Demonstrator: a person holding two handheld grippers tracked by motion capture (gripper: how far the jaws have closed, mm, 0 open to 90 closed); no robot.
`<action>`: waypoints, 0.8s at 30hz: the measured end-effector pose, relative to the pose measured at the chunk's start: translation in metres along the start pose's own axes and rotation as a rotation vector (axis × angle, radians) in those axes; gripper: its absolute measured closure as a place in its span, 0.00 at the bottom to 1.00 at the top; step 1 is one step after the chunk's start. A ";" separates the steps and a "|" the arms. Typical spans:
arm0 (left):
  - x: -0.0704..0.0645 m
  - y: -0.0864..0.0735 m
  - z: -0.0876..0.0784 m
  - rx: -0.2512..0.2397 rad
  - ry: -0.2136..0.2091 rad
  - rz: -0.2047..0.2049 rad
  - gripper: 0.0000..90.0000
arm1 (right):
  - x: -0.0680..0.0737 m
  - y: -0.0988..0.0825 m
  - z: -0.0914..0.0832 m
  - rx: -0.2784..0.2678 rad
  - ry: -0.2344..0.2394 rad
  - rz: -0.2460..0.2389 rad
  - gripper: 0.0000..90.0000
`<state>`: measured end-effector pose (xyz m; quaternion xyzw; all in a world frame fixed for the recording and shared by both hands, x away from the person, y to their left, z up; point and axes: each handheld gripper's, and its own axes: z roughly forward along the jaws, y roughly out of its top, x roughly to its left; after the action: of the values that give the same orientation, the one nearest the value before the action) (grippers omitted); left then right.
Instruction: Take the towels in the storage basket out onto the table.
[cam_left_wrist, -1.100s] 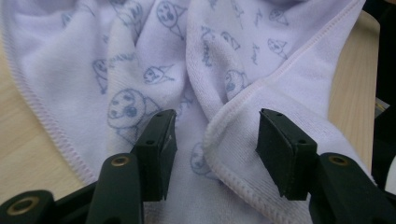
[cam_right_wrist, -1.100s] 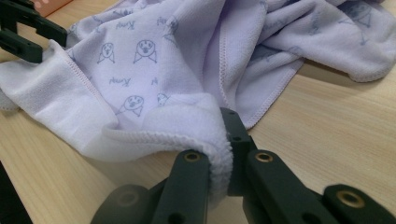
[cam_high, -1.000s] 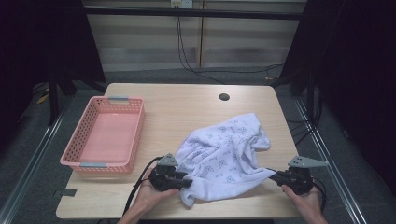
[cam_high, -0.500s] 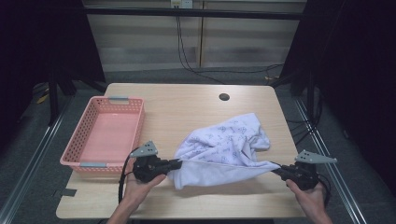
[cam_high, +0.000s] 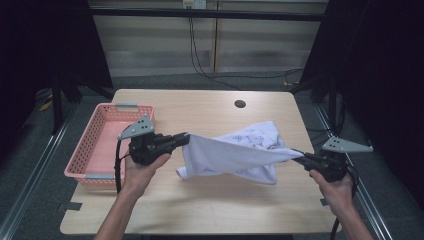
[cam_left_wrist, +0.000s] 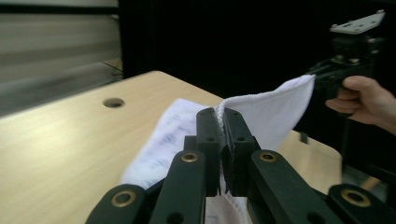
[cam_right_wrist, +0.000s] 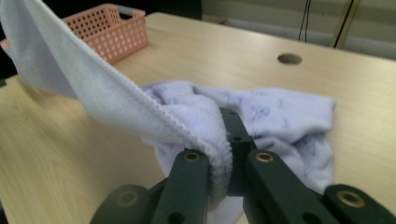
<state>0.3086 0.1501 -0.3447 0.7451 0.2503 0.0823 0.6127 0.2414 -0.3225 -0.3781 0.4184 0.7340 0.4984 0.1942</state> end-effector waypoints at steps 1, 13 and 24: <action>0.002 0.005 0.000 -0.012 0.008 0.000 0.97 | -0.001 0.005 -0.002 -0.010 -0.001 -0.005 0.98; 0.004 0.080 -0.015 -0.142 0.071 0.088 0.97 | 0.006 0.122 -0.038 -0.152 -0.025 -0.146 0.97; -0.031 0.059 -0.042 -0.125 0.016 0.105 0.97 | 0.035 0.127 -0.076 -0.177 0.015 -0.208 0.97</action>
<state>0.2800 0.1652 -0.2728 0.7168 0.2104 0.1357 0.6508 0.2210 -0.3177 -0.2278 0.3176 0.7279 0.5415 0.2756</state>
